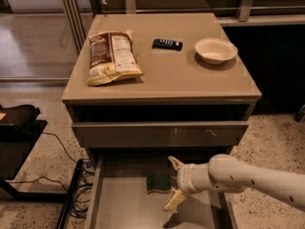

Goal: Pick sponge from middle drawer and place on counter

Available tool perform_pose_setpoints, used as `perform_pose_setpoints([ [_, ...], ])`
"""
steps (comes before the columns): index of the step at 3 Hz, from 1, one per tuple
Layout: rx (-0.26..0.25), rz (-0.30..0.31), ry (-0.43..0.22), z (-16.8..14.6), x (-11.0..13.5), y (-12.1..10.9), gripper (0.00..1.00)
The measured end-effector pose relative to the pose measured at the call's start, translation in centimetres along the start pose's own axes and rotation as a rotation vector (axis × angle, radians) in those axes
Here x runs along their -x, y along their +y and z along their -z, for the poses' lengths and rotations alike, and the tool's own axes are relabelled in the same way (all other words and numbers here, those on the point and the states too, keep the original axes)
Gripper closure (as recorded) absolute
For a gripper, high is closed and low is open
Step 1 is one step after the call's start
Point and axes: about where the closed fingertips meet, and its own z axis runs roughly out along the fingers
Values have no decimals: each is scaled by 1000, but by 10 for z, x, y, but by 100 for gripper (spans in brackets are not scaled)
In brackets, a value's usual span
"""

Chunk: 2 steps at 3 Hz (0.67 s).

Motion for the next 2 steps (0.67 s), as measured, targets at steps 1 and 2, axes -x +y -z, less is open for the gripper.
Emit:
perform_pose_setpoints([
  [1,-18,30,-19,-27,-11,-1,0],
  [2,-10,57,-39,-54,-14,-9,0],
])
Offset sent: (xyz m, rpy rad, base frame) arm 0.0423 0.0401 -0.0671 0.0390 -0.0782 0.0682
